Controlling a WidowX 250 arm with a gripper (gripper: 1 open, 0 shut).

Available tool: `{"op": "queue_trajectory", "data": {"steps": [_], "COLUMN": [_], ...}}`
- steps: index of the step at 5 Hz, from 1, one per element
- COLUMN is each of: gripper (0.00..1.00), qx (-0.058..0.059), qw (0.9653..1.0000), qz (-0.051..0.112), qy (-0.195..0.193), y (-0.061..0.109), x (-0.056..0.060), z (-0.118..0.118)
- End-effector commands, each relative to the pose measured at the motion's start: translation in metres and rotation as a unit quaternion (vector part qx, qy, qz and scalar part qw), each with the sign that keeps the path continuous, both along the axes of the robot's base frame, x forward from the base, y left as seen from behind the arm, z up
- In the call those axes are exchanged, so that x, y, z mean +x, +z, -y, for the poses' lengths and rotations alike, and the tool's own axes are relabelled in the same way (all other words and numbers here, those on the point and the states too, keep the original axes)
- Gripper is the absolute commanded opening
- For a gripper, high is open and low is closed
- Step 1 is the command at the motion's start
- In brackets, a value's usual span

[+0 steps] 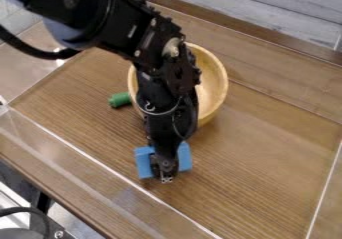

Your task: Put the blue block in the brown bowl

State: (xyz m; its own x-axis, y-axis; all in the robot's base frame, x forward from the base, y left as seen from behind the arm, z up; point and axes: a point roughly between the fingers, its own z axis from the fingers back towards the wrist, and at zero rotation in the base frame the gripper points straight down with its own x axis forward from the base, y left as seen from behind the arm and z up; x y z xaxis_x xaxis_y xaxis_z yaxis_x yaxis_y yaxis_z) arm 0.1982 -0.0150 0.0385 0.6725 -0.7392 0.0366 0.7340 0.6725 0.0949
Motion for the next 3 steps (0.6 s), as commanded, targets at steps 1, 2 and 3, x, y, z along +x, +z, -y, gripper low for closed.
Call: {"op": "queue_trajectory", "data": {"steps": [1,2,3], "gripper": [1.00,1.00,1.00], "qx": [-0.005,-0.007,-0.010], "qw": [0.9999,0.9999,0.9998], "qz": [0.006,0.007,0.007], "qy": [0.007,0.011,0.015], "y": [-0.0011,-0.0046,-0.0078], "x": [0.0024,0.0025,0.0024], "z": [-0.0011,-0.0017,-0.0021]}}
